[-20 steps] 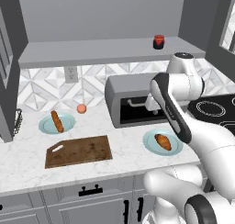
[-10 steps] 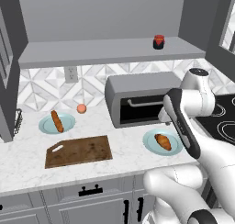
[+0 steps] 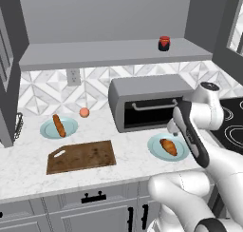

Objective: From the different types of pastries on the counter, select a croissant and place it on the cutting board. Then retrieve a jar of jam from the cabinet and place it alongside the croissant on the cutting board.

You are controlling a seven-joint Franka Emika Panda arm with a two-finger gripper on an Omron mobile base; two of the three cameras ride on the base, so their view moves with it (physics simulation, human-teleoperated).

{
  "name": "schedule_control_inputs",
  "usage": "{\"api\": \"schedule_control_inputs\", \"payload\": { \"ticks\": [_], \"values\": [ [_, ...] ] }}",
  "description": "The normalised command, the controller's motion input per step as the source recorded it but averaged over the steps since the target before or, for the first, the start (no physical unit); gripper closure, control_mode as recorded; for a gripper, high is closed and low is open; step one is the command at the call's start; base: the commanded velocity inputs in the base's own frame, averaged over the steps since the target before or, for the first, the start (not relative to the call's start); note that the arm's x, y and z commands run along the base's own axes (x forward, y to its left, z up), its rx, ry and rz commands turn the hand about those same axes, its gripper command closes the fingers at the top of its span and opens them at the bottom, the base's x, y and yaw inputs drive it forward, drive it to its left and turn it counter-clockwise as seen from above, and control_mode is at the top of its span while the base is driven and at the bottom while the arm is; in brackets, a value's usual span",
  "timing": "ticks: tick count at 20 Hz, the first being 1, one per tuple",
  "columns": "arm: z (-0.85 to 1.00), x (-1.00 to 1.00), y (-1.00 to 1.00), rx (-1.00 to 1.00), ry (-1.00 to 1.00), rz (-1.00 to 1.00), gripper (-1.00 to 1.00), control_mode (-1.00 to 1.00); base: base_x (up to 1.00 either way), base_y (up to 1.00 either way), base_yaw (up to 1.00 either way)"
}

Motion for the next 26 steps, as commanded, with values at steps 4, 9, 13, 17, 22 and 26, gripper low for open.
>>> {"api": "schedule_control_inputs", "payload": {
  "ticks": [4, 9, 13, 17, 22, 26],
  "values": [
    [-0.30, 0.35, -0.06, 0.00, 0.00, 0.00, -1.00, -1.00, 0.00, 0.00, 0.00],
    [-0.21, 0.28, 0.00, 0.00, 0.00, 0.00, -1.00, -1.00, 0.00, 0.00, 0.00],
    [-0.20, 0.23, -0.01, -0.02, 0.01, -0.01, -1.00, -1.00, 0.00, 0.00, 0.00],
    [-0.24, 0.27, -0.02, -0.04, 0.02, 0.00, -1.00, -1.00, 0.00, 0.00, 0.00],
    [-0.33, 0.21, -0.02, -0.02, 0.03, 0.00, -1.00, -1.00, 0.00, 0.00, 0.00],
    [-0.35, 0.09, -0.03, 0.00, 0.01, 0.00, -1.00, -1.00, 0.00, 0.00, 0.00]
  ]
}}
